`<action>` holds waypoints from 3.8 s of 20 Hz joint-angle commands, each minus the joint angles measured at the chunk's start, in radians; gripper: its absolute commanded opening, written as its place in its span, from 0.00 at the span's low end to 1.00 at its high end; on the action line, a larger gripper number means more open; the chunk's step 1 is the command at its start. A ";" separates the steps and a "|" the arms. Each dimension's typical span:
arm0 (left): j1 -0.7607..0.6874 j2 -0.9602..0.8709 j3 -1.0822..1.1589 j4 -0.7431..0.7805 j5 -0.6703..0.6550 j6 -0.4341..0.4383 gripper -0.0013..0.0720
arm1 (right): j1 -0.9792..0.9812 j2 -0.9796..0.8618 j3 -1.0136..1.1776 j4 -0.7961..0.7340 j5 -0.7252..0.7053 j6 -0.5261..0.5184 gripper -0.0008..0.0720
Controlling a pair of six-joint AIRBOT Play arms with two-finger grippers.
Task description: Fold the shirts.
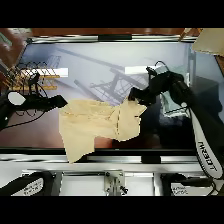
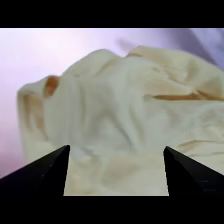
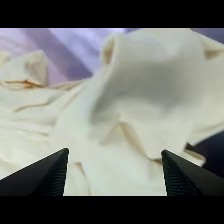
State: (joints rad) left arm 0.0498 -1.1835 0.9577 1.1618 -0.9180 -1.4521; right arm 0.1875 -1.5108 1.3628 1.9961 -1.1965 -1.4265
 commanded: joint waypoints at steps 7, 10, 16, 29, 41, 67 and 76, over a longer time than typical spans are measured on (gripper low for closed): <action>0.446 -0.040 -0.226 -0.194 -0.314 0.285 0.98 | -0.177 0.236 -0.288 -0.092 -0.303 -0.052 0.94; 0.414 -0.119 -0.234 -0.217 -0.278 0.312 0.98 | -0.126 0.238 -0.337 -0.060 -0.245 -0.048 0.94; 0.272 -0.219 -0.235 -0.294 -0.158 0.319 0.98 | -0.079 0.238 -0.337 -0.064 -0.167 -0.008 0.94; 0.240 -0.141 -0.116 -0.340 -0.239 0.360 0.07 | 0.047 0.018 -0.425 0.048 0.019 -0.026 0.94; 0.229 0.209 0.294 -0.348 -0.264 0.449 0.06 | 0.098 0.315 -0.141 0.052 0.053 -0.190 0.13; 0.228 0.375 0.229 0.011 -0.065 0.232 0.07 | 0.098 0.121 0.274 -0.348 -0.068 -0.003 0.13; 0.215 -0.122 0.234 -0.247 -0.010 0.232 0.07 | 0.059 -0.197 0.275 -0.251 0.362 0.192 0.13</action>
State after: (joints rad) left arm 0.2733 -1.1873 1.1965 0.9943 -0.9226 -1.2221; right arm 0.2520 -1.6482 1.6402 1.7000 -0.9516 -1.2770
